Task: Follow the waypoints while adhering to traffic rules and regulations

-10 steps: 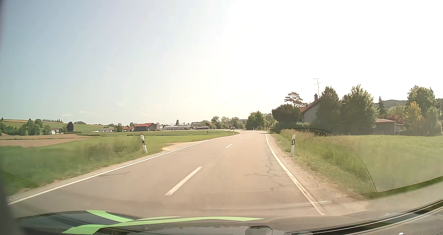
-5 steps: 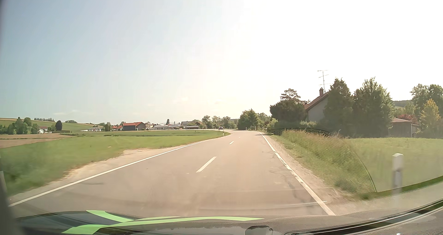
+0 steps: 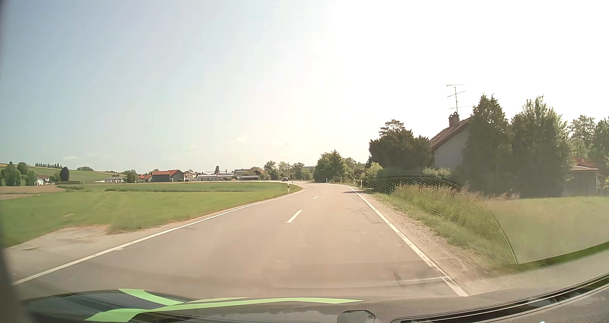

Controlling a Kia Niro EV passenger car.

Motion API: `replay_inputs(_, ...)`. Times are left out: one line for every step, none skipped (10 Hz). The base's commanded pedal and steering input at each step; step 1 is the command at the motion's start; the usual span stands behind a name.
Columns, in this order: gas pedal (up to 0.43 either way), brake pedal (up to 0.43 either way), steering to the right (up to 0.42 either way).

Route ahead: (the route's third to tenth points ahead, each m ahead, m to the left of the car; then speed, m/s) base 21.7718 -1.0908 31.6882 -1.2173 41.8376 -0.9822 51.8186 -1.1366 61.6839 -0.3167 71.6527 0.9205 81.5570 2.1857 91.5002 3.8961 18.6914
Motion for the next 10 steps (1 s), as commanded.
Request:
replay_inputs(0.11,0.0,0.015)
replay_inputs(0.11,0.0,0.015)
replay_inputs(0.098,0.0,0.014)
replay_inputs(0.087,0.0,0.011)
replay_inputs(0.079,0.0,0.009)
replay_inputs(0.079,0.0,0.006)
replay_inputs(0.079,0.0,0.003)
replay_inputs(0.079,0.0,0.002)
replay_inputs(0.0,0.0,0.001)
replay_inputs(0.0,0.0,0.0)
